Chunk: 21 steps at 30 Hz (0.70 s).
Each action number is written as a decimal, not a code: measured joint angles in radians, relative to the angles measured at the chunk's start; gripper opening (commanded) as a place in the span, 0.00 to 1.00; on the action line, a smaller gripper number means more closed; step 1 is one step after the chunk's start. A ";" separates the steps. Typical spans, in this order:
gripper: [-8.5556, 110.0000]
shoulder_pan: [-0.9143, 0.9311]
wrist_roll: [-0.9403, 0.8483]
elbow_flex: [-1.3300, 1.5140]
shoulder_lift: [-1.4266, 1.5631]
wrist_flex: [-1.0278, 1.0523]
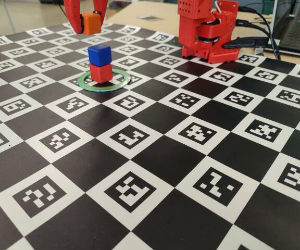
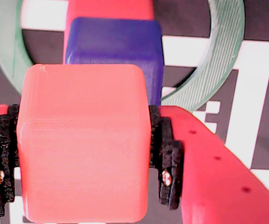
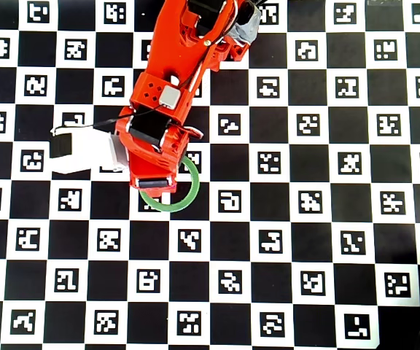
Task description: Grab the red cube then put it in the green circle then put the blue cube on top and finally the orange cube on top
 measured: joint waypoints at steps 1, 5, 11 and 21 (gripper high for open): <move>0.11 -0.005 0.009 0.000 0.000 0.000; 0.11 -0.011 0.034 0.000 0.000 0.000; 0.11 -0.011 0.054 0.000 0.000 0.000; 0.11 -0.011 0.058 0.025 0.000 0.000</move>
